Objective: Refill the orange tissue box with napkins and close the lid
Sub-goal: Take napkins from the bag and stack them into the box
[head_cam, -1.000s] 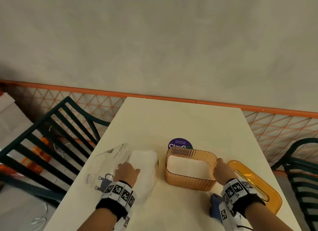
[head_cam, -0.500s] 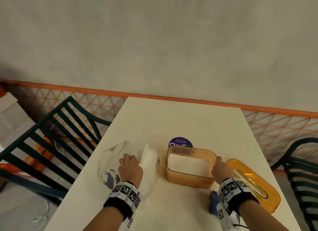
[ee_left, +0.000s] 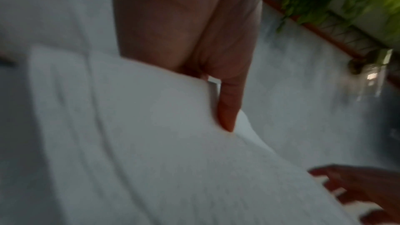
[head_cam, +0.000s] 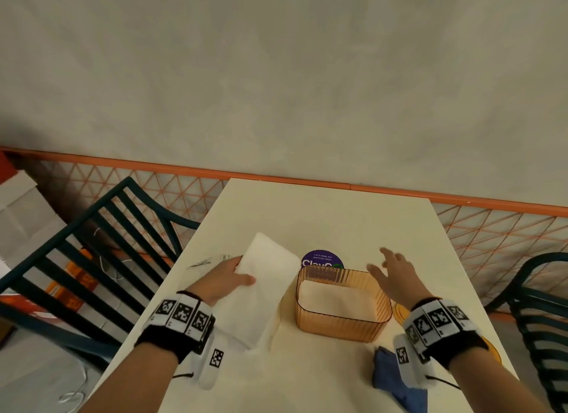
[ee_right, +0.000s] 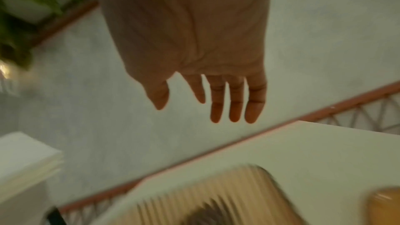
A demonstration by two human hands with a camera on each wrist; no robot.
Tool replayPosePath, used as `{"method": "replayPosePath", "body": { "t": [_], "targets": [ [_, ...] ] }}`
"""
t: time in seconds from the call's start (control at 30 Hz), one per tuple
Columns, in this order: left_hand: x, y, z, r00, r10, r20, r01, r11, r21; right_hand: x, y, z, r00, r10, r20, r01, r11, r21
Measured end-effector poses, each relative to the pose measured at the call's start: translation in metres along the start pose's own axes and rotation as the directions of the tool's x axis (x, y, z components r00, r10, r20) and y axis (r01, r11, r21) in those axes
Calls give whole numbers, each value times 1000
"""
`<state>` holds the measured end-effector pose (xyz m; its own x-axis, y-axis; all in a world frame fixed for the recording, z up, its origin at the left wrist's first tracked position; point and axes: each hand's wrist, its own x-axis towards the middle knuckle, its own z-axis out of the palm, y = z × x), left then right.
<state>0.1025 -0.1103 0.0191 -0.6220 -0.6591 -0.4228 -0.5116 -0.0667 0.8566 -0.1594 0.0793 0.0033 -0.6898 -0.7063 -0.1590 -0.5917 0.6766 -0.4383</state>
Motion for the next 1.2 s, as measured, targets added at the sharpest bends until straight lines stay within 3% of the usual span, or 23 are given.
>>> {"method": "replayPosePath", "body": {
  "t": [0.07,0.17,0.27,0.37,0.47,0.6,0.8,1.07,1.13,1.2],
  "targets": [
    [-8,26,5,993,73,96,-74,997,8,-6,-30,-21,989,-149,10,144,969,201],
    [-13,56,19,974,147,171,-154,988,31,-12,-69,-41,961,-226,160,158,922,352],
    [-10,67,27,968,199,150,-167,965,-204,-20,-80,-50,970,-195,148,113,893,436],
    [-7,63,30,963,232,135,-140,862,-487,-30,-74,-56,992,-95,88,27,817,577],
    [-5,54,37,958,241,154,-97,780,-618,-41,-72,-54,979,-99,178,-55,712,700],
    [-2,49,52,949,251,192,-74,767,-638,-46,-78,-48,948,-185,258,-107,580,808],
    [-3,52,71,915,307,263,-98,799,-593,-47,-84,-40,956,-220,193,-41,552,833],
    [0,43,74,959,220,180,-87,831,-549,-42,-81,-39,969,-212,128,0,519,855],
    [2,35,73,981,135,136,-40,838,-544,-40,-81,-39,974,-205,99,1,443,897],
    [1,22,76,987,54,149,52,775,-630,-37,-81,-39,979,-191,66,1,331,944]
  ]
}}
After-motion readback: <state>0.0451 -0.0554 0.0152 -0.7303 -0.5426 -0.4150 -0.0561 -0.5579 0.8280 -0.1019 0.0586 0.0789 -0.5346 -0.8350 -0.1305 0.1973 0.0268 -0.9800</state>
